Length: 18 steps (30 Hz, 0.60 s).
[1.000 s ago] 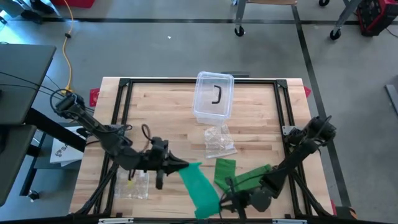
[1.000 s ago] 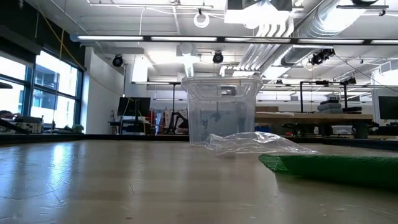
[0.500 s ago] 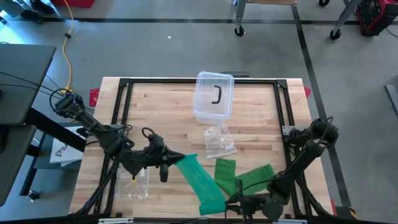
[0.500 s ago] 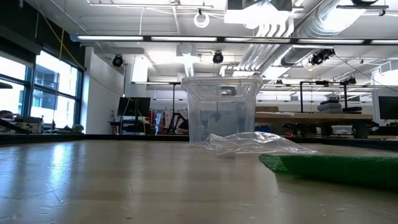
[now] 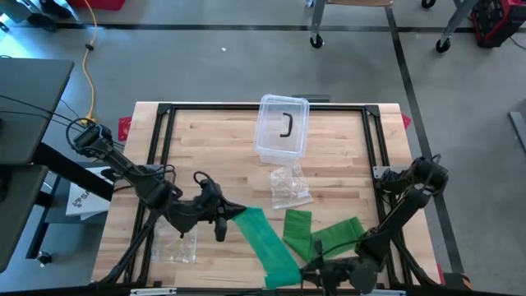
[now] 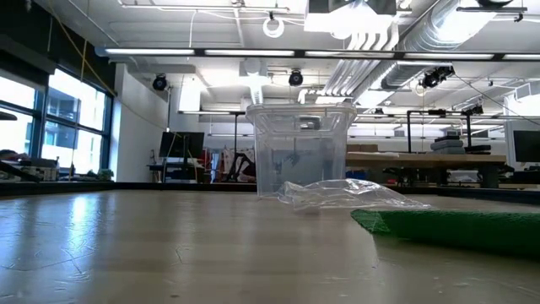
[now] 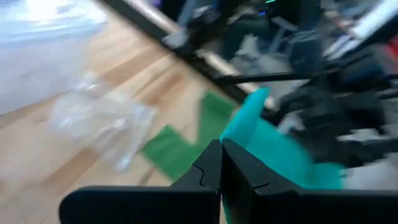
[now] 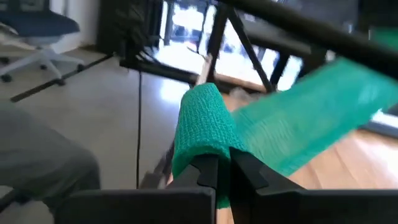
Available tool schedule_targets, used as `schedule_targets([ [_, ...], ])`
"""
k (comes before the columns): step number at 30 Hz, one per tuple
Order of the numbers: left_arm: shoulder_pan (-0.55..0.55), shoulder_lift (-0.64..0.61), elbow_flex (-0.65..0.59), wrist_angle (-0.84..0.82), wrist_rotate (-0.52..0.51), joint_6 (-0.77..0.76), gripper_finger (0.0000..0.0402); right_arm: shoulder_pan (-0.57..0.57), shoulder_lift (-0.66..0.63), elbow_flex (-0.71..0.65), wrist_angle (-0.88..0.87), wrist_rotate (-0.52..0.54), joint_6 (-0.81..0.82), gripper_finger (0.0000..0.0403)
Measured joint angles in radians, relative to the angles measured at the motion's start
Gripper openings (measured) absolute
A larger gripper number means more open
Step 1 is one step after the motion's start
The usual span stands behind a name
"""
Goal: Roll bandage
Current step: Roll the blue bandage
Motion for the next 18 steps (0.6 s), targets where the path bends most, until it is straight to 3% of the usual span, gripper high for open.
schedule_targets([
  [7,-0.005,0.004,0.0,0.374,0.229,0.213,0.0,-0.064,0.0,0.0,-0.138,0.007,0.15,0.0004],
  [18,-0.063,0.136,0.0,0.697,0.418,0.269,0.0,-0.164,-0.021,0.0,-0.153,0.065,0.177,0.0004],
])
